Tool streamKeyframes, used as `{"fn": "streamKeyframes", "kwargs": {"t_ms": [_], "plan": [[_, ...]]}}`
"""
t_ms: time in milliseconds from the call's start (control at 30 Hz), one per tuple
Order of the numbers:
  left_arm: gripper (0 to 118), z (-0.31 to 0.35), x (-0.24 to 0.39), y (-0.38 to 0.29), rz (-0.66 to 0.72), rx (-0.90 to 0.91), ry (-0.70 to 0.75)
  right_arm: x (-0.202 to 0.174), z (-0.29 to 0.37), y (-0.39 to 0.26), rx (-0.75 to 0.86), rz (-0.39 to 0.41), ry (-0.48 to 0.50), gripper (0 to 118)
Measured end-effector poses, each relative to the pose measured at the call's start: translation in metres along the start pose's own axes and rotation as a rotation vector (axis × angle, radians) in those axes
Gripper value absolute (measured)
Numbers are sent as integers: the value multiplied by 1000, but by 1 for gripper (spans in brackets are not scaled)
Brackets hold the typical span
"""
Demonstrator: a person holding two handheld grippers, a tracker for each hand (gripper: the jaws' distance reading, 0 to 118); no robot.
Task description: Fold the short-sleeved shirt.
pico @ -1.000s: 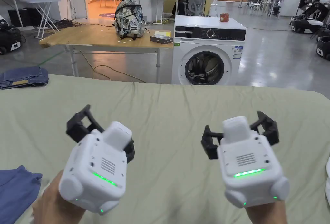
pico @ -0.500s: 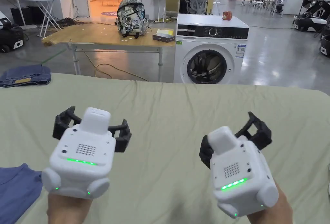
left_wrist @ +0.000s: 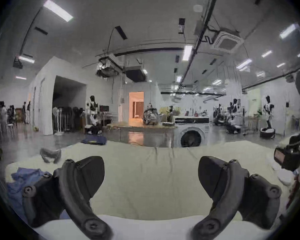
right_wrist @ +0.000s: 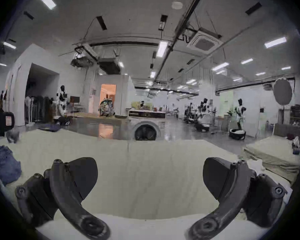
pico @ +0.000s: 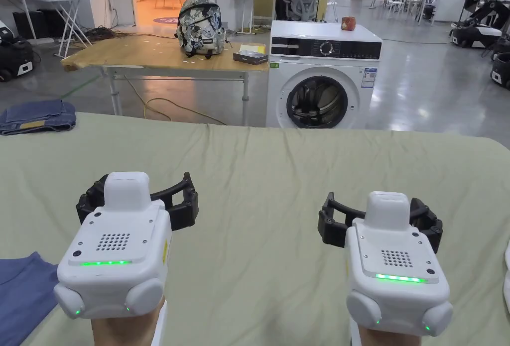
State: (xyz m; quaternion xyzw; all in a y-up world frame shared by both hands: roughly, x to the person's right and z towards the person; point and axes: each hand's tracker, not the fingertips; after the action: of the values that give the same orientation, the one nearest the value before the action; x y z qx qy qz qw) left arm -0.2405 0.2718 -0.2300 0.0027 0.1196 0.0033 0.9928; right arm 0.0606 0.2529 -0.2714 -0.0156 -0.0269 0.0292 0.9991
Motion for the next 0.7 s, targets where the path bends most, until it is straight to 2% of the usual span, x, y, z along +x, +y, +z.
{"fn": "streamKeyframes", "kwargs": {"t_ms": [100,167,200,233,300,400,433,467,500,533,567,600,700], "plan": [[108,-1,-2,3,29,4,-15,4,-1,4,-1,0,13,118],[91,-1,-2,3,50,5,-14,3,-1,4,-3,-3,27,118],[76,-1,-1,3,45,6,-6,3,-1,5,0,2,25,117],[57,-1,-1,4,41,6,-3,2,1,4,10,5,29,108],[34,-3,0,5,44,-16,-15,1,1,5,-15,-2,72,83],[22,-4,3,5,17,-56,-53,-5,2,3,-18,-14,73,64],[11,-2,7,4,-15,-55,-43,-6,2,3,-17,-21,68,34],[9,-1,10,3,-44,-46,-35,-7,2,3,-15,-28,63,15],[4,1,12,3,-59,-41,-33,-8,3,2,-12,-33,50,6],[0,3,13,1,-69,-50,-25,-8,5,1,2,-52,43,5],[0,5,14,1,-108,-28,-5,-8,6,3,-1,-68,52,2],[0,6,14,-1,-88,-32,-12,-7,6,5,-13,-70,63,0],[0,3,8,-1,-46,-73,-29,-13,7,3,-33,-25,120,0]]}}
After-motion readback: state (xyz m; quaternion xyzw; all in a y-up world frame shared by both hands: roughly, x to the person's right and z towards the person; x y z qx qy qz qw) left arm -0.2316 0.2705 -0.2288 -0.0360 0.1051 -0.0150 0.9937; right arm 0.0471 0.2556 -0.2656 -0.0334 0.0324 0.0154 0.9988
